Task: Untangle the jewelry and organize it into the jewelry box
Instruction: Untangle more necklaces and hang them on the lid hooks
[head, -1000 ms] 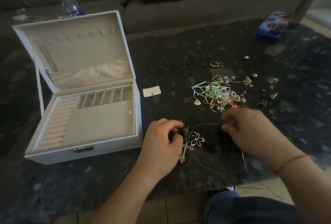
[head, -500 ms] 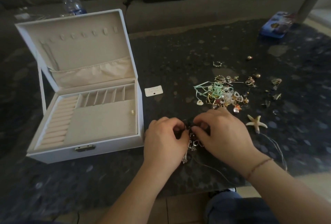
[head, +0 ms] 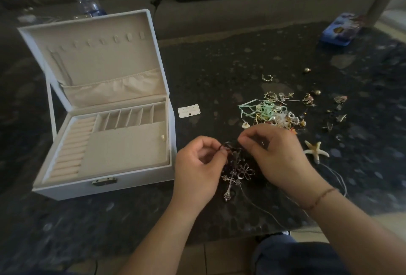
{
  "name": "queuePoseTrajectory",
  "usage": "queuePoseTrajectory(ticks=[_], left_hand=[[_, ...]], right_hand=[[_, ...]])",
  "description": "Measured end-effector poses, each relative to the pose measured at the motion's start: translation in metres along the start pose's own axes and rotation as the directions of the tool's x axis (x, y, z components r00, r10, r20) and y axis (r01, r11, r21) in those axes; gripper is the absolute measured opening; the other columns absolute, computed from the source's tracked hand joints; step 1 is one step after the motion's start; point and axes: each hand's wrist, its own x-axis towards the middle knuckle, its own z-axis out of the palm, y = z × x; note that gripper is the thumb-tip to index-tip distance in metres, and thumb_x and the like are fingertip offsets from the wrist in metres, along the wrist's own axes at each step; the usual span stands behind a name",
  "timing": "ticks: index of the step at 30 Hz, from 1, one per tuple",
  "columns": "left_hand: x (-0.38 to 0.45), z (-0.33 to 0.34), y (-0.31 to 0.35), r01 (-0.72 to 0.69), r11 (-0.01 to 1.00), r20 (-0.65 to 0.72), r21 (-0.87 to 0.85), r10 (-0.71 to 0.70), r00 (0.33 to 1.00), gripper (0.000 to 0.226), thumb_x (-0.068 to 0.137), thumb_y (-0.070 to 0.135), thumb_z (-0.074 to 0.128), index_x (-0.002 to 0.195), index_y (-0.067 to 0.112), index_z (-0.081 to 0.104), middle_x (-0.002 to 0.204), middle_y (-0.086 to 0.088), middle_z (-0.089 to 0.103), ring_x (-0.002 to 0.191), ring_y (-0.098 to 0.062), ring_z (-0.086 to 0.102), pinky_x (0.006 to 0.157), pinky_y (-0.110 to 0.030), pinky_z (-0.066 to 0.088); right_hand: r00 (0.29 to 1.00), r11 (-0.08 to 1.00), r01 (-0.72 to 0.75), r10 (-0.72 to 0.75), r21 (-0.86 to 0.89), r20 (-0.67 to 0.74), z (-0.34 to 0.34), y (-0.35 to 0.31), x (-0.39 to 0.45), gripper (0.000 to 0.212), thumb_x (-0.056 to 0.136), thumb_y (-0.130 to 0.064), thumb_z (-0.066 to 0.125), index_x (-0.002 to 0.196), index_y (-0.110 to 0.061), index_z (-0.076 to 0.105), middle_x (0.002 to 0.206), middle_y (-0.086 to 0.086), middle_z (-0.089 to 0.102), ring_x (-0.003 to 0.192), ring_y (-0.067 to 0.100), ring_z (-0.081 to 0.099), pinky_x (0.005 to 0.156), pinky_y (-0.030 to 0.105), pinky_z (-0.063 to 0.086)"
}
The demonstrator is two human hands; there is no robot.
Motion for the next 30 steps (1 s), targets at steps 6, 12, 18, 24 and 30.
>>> queuePoseTrajectory(ticks=[6,12,18,24,30], left_hand=[[0.003,0.000,0.011,0.165,0.943,-0.019,-0.288,-0.178,0.984,0.019,0.091,0.000,0.063,0.098,0.017,0.066,0.080,0.000,0.075,0.075,-0.009,0.070,0.067,-0.018,0.051],[0.002,0.007,0.013,0.074,0.986,-0.042,-0.152,-0.081,0.996,0.029,0.094,-0.001,0.052,0.094,0.020,0.071,0.075,0.008,0.070,0.074,-0.004,0.065,0.074,-0.023,0.052],[0.005,0.007,0.026,-0.101,0.991,0.077,-0.090,0.108,0.991,0.017,0.098,0.017,0.057,0.103,0.023,0.072,0.096,0.009,0.072,0.094,-0.003,0.066,0.080,-0.015,0.051],[0.001,0.004,0.028,-0.190,0.973,0.214,-0.134,0.215,0.953,0.019,0.094,0.016,0.062,0.110,0.024,0.072,0.101,0.008,0.072,0.099,-0.013,0.067,0.080,-0.019,0.052],[0.008,0.003,0.023,-0.329,0.942,0.116,0.069,0.320,0.940,0.015,0.086,0.023,0.072,0.100,0.026,0.076,0.101,0.008,0.063,0.098,-0.015,0.063,0.078,-0.016,0.049]], right_hand=[[0.964,0.672,-0.160,0.263,0.723,-0.031,-0.009,-0.006,0.001,0.016,0.072,0.001,0.075,0.079,-0.013,0.074,0.076,0.004,0.075,0.072,0.013,0.070,0.067,0.021,0.056],[0.968,0.387,-0.173,0.236,0.905,0.084,-0.020,-0.007,0.000,0.018,0.072,-0.002,0.062,0.089,-0.005,0.065,0.075,0.007,0.063,0.069,0.019,0.067,0.073,0.033,0.060],[0.976,0.274,-0.212,0.105,0.938,0.190,-0.019,-0.005,0.001,0.016,0.080,0.003,0.052,0.089,-0.008,0.060,0.078,0.004,0.056,0.069,0.016,0.059,0.069,0.027,0.056],[0.982,0.263,-0.187,0.059,0.947,0.177,-0.017,-0.006,0.001,0.017,0.080,0.003,0.051,0.093,-0.006,0.058,0.078,0.005,0.054,0.071,0.016,0.058,0.075,0.026,0.055],[0.981,0.230,-0.186,0.090,0.955,0.169,-0.015,-0.004,0.001,0.017,0.080,0.003,0.052,0.090,-0.008,0.059,0.077,0.004,0.053,0.070,0.015,0.060,0.074,0.027,0.056]])
